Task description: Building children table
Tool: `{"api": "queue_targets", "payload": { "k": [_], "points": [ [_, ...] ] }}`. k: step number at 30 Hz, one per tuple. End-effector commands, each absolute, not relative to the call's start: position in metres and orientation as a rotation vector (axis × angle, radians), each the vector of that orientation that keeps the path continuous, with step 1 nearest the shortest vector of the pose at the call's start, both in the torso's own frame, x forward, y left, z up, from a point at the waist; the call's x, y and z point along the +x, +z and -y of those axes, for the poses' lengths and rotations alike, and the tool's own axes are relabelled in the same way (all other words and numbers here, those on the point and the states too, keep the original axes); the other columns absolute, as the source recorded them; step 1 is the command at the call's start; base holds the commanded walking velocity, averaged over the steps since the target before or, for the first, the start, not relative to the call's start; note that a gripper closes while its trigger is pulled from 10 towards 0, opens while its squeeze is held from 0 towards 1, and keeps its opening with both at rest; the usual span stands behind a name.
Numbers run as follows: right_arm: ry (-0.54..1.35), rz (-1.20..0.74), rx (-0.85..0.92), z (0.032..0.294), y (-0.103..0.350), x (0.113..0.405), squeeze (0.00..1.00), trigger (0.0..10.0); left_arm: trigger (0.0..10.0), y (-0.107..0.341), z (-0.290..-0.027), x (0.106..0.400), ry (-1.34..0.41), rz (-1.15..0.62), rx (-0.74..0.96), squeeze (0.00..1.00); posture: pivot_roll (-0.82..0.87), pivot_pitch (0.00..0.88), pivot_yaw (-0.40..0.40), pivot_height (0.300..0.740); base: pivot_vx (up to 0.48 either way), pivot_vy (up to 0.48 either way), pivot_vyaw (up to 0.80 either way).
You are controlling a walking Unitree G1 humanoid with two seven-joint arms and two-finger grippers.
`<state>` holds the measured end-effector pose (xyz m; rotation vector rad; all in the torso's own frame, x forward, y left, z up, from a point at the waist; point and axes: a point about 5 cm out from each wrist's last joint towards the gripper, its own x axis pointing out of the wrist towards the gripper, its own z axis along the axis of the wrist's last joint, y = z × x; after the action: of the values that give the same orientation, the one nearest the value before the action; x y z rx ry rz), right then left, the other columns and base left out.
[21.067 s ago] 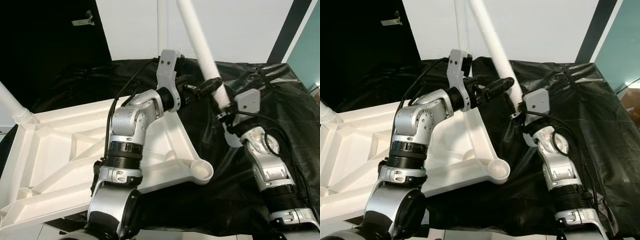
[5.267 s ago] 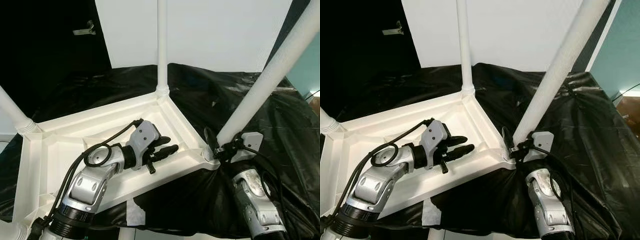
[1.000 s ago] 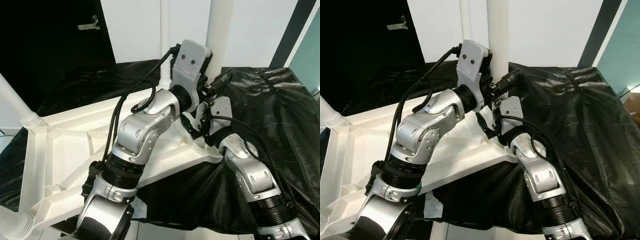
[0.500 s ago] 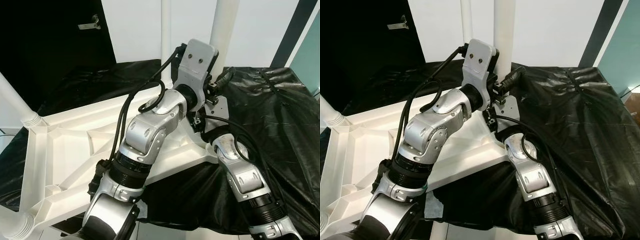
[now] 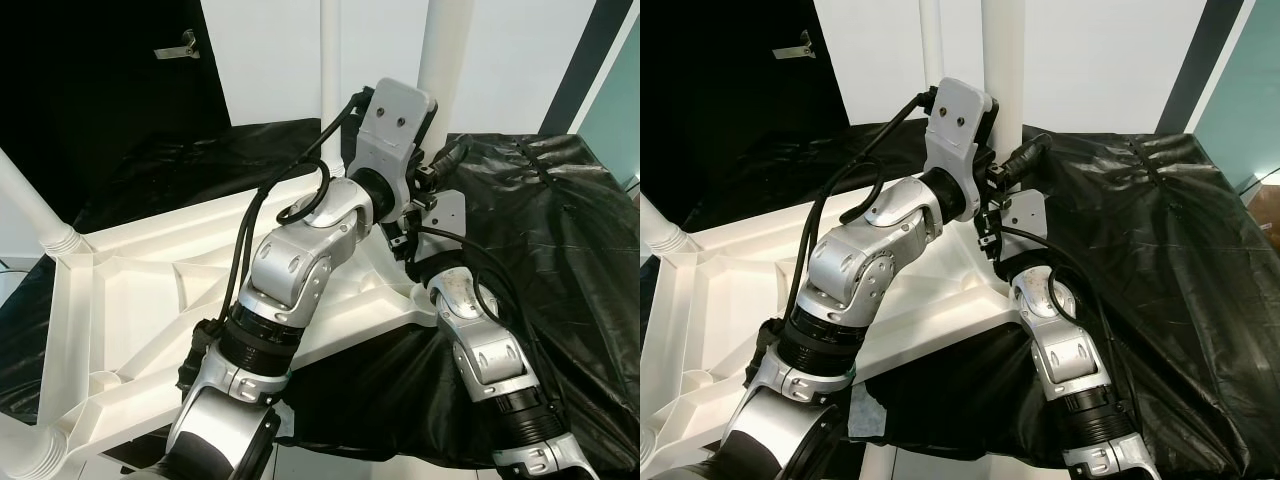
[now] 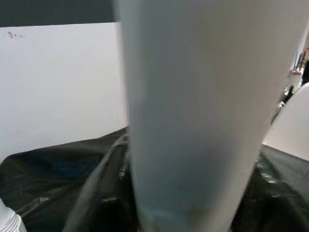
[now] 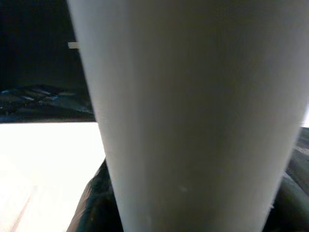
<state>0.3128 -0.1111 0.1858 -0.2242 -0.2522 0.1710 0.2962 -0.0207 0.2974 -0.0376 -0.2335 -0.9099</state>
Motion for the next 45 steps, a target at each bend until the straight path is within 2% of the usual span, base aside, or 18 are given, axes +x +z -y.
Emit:
{"api": "queue_targets", "payload": {
  "k": [1,4,5,21,26,29,37,38,45],
  "points": [
    [0.169,0.241,-0.211,0.110,0.185,0.314,0.00,10.0,10.0,0.304,0.024,0.294,-0.927,0.252,-0.038,1.00,-0.05,0.000,0.038,0.740,0.000,0.000,0.00],
    [0.155,0.233,-0.176,0.110,0.186,0.315,0.00,10.0,10.0,0.303,0.023,0.294,-0.928,0.261,-0.025,0.99,-0.05,0.000,0.038,0.740,0.000,0.000,0.00],
    [0.141,0.235,-0.175,0.112,0.187,0.315,0.00,10.0,10.0,0.301,0.021,0.295,-0.924,0.263,-0.018,0.00,-0.05,0.000,0.038,0.740,0.000,0.000,0.00],
    [0.009,0.191,-0.105,0.145,0.182,0.321,0.00,10.0,10.0,0.273,-0.009,0.300,-0.860,0.193,0.005,0.00,-0.04,0.000,0.031,0.740,0.000,0.000,0.00],
    [-0.019,0.172,-0.109,0.156,0.176,0.318,0.00,10.0,10.0,0.257,-0.030,0.302,-0.814,0.143,-0.013,0.00,-0.04,0.000,0.018,0.740,0.000,0.000,0.00],
    [-0.019,0.172,-0.109,0.156,0.176,0.318,0.00,10.0,10.0,0.257,-0.030,0.302,-0.814,0.143,-0.013,0.00,-0.04,0.000,0.018,0.740,0.000,0.000,0.00],
    [-0.015,0.159,-0.108,0.158,0.172,0.316,0.00,10.0,10.0,0.240,-0.049,0.303,-0.771,0.104,0.028,0.00,-0.03,0.000,0.015,0.740,0.000,0.000,0.00],
    [0.018,0.153,-0.104,0.155,0.169,0.314,0.00,10.0,10.0,0.225,-0.057,0.299,-0.777,0.093,0.085,0.00,-0.04,0.000,0.012,0.740,0.000,0.000,0.00],
    [0.057,0.150,-0.085,0.152,0.166,0.310,0.00,10.0,10.0,0.210,-0.057,0.291,-0.816,0.091,0.150,0.00,-0.04,0.000,0.009,0.740,0.000,0.000,0.00]
  ]
}}
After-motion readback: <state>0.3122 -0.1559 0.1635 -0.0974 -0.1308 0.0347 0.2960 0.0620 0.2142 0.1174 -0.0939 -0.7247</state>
